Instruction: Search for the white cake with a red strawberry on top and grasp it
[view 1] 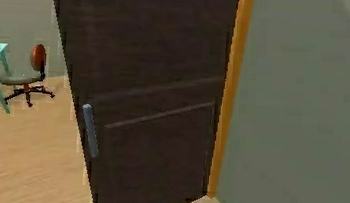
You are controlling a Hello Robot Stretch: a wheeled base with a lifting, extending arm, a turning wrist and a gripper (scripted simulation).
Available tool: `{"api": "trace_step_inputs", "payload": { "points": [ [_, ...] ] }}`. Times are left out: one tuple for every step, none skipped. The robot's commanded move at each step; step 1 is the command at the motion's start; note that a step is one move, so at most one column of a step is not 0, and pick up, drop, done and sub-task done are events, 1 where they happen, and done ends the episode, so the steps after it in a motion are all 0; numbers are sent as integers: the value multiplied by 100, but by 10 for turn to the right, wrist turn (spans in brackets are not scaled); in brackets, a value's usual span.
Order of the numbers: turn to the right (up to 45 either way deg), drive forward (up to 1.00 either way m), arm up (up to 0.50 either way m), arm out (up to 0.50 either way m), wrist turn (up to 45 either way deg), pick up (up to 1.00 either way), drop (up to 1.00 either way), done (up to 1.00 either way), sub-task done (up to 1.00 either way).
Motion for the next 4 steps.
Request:
{"api": "trace_step_inputs", "payload": {
  "points": [
    [-450,0,0,0,0,0,0,0,0],
    [-60,0,0,0,0,0,0,0,0],
    [0,80,0,0,0,0,0,0,0],
    [360,0,0,0,0,0,0,0,0]
  ]
}}
